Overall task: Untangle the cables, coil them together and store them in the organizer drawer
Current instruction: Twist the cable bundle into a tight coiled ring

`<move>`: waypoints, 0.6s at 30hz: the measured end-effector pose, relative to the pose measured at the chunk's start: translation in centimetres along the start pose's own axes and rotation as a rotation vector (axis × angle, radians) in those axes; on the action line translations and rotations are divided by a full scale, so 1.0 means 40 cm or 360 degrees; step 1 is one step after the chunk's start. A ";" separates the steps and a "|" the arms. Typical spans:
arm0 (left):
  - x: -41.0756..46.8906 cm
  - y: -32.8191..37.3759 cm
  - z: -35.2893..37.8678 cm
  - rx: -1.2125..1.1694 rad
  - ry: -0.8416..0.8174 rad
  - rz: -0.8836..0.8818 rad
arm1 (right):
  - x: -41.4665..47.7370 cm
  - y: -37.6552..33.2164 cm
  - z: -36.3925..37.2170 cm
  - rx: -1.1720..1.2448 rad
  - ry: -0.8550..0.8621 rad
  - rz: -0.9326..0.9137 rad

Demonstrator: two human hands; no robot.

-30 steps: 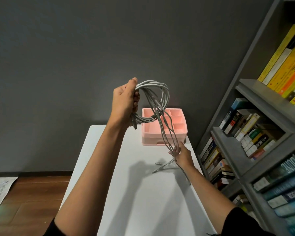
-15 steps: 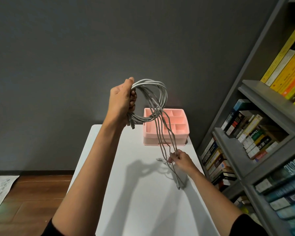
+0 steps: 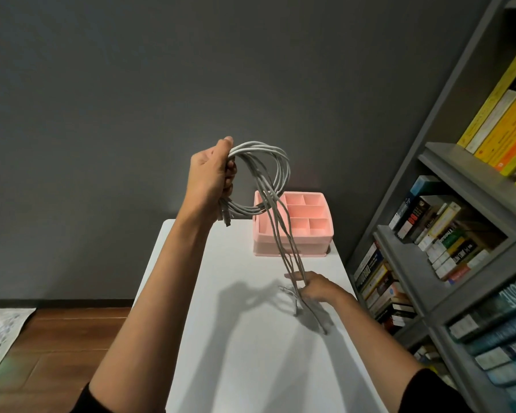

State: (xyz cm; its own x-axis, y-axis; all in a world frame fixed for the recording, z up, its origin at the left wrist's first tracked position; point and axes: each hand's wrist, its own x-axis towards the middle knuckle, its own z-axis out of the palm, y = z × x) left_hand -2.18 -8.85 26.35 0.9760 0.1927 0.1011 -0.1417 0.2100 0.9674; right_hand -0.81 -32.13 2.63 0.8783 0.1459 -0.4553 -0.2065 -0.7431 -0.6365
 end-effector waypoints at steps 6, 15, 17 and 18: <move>0.015 0.032 -0.027 -0.0069 0.0072 0.0054 | 0.002 0.046 0.041 0.0149 0.0421 0.0079; 0.022 0.049 -0.039 -0.0140 0.0074 0.0034 | -0.014 0.119 0.087 0.0187 0.0130 0.0211; 0.028 0.052 -0.047 -0.0096 0.0077 0.0013 | -0.013 0.152 0.101 0.0210 0.0202 0.0261; 0.031 0.049 -0.049 -0.0055 0.0078 -0.0004 | -0.009 0.158 0.102 0.0257 0.0190 0.0292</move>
State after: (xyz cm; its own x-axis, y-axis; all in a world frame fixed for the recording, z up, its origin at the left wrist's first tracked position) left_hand -1.59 -6.33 27.90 0.9672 0.2389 0.0860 -0.1454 0.2436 0.9589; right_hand -4.20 -34.21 -3.79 0.8626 -0.0669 -0.5014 -0.4245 -0.6350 -0.6454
